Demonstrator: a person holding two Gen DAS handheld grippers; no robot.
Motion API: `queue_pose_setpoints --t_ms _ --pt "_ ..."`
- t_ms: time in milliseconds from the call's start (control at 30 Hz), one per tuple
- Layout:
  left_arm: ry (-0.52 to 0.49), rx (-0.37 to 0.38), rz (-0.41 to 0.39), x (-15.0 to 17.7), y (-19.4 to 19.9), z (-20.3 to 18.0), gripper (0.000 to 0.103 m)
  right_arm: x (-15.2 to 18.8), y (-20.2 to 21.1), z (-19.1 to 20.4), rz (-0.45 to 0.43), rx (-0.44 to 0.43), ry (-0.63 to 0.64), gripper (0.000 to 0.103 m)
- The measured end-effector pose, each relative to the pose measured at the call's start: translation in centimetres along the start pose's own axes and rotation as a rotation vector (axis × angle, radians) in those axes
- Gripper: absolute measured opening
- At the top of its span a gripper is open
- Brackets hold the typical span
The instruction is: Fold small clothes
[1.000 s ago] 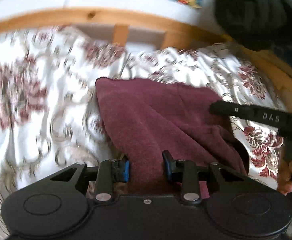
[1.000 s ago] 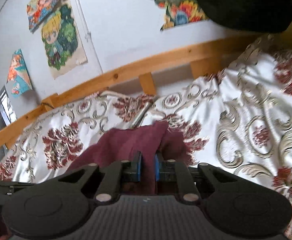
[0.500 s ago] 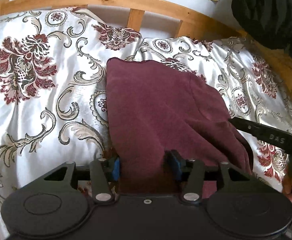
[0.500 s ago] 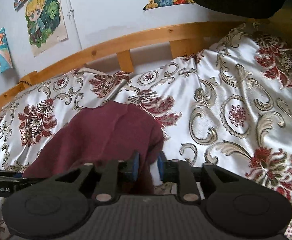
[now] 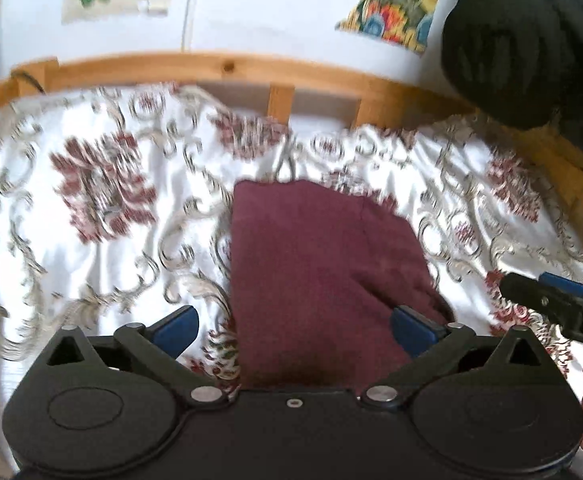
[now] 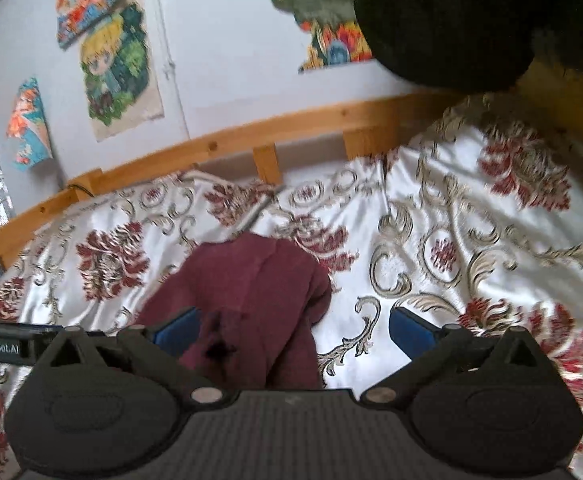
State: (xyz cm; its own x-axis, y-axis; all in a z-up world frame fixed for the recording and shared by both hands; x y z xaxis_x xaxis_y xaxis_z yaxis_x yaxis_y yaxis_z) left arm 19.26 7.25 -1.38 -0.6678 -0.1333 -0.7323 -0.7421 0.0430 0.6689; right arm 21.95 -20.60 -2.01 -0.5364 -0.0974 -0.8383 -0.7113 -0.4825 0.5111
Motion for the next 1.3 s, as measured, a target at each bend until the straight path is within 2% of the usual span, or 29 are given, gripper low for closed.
queue_pose_setpoints --t_ms 300,433,600,867,1300 --pt "0.008 -0.036 -0.093 2.5 7.0 -0.5 0.102 1.6 8.6 2.7 -0.147 0.016 0.055 0.103" --pt "-0.010 -0.071 -0.137 4.3 9.7 -0.6 0.102 2.3 11.2 3.6 -0.169 0.011 0.079 0.103" --pt "-0.029 -0.079 -0.196 5.7 12.3 -0.8 0.102 3.8 13.4 3.9 -0.173 0.016 0.067 0.103" --pt "-0.108 -0.102 -0.188 7.7 11.8 -1.7 0.102 5.1 13.7 3.7 -0.149 0.018 0.048 0.103" --pt "-0.054 -0.096 -0.150 8.3 10.8 -0.7 0.102 5.9 12.5 4.0 -0.100 -0.005 0.053 0.103"
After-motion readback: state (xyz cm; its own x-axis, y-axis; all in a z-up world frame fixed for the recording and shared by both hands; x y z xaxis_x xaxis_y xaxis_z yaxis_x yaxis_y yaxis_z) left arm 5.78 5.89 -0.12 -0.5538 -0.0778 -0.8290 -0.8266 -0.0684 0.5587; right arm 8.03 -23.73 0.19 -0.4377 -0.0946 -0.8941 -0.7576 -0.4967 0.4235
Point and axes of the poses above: each gripper's, at about its wrist camera, not at the fingertips, and y roughly against the way its jaws point, z to its left, x to its underside, the point moved 7 cm from there along -y, roughly the way its jaws point, and after that the axes turned 9 degrees about z, right-handed, at the moved point
